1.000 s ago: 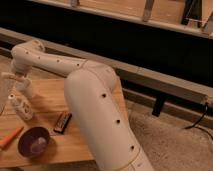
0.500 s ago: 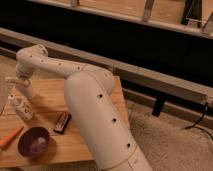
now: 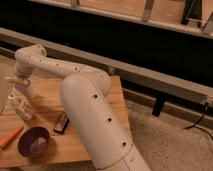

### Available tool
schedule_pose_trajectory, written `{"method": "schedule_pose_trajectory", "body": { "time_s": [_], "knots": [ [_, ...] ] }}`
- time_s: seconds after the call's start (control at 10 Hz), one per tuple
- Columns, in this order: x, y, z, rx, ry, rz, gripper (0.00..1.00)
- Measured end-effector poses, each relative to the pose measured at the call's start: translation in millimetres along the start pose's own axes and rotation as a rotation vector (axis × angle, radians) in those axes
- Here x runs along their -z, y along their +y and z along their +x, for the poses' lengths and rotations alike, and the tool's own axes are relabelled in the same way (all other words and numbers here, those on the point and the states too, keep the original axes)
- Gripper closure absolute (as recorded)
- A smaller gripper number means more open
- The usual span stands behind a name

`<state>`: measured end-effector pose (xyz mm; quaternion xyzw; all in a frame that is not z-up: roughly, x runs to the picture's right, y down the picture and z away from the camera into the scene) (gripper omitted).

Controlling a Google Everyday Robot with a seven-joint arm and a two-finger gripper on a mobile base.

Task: Place the white sponge in the ceramic cup

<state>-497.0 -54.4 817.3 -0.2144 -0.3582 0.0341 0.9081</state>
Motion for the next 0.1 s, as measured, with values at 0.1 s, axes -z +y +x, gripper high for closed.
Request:
{"method": "schedule_pose_trajectory", "body": {
  "time_s": [0.1],
  "knots": [
    [-1.9, -0.5, 0.7, 0.002, 0.0, -0.002, 1.0]
  ]
}}
